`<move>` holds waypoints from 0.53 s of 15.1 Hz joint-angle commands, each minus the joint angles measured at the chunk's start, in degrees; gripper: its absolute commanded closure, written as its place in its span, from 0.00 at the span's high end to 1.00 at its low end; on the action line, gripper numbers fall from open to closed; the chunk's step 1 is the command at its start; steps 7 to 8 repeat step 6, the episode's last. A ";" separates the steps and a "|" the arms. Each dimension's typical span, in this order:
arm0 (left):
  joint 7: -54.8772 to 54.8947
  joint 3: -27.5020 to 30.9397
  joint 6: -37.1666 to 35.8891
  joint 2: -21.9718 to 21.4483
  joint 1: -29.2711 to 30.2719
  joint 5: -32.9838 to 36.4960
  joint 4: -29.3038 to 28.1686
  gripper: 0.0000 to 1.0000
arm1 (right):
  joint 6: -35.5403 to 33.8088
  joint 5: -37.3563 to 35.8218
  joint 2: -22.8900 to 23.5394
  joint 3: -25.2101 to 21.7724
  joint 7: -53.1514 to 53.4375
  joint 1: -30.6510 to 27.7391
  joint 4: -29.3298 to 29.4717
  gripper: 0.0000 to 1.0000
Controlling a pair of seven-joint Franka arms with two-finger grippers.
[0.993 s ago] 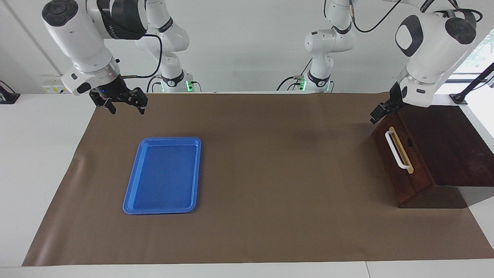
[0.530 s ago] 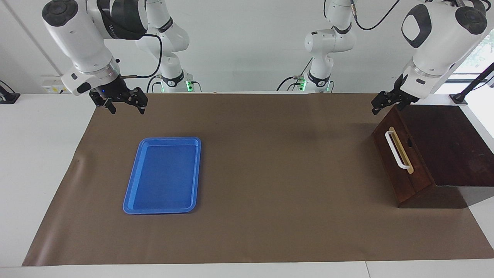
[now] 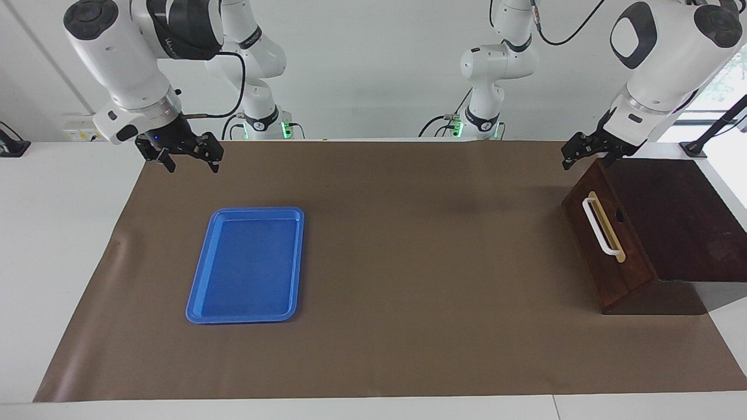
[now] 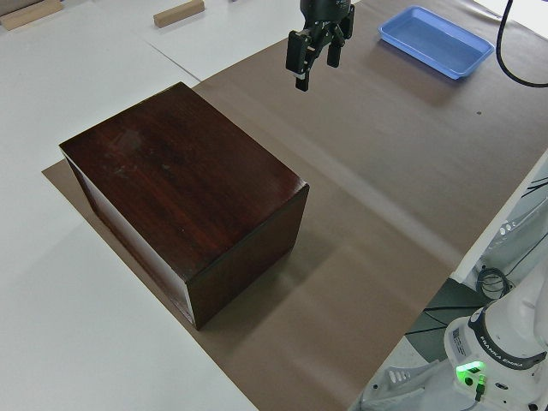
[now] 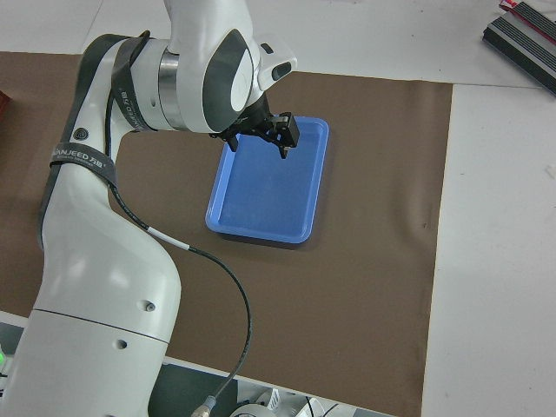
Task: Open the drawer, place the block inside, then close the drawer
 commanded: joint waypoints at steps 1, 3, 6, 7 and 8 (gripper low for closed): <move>1.12 -0.07 -2.00 0.09 0.07 -0.99 1.45 1.00 | -0.44 -0.94 -1.20 0.49 -0.71 -0.70 -1.05 1.00; 1.12 -0.07 -2.09 -0.27 -0.10 -0.99 1.54 1.00 | -0.44 -0.94 -1.20 0.49 -0.71 -0.70 -1.05 1.00; 1.12 -0.07 -1.82 -0.27 -0.28 -1.08 1.54 1.00 | -0.44 -0.94 -1.20 0.49 -0.71 -0.70 -1.05 1.00; 1.12 -0.07 -1.82 -0.27 -0.28 -1.08 1.54 1.00 | -0.44 -0.94 -1.20 0.49 -0.71 -0.70 -1.05 1.00; 1.12 -0.07 -1.82 -0.27 -0.28 -1.08 1.54 1.00 | -0.44 -0.94 -1.20 0.49 -0.71 -0.70 -1.05 1.00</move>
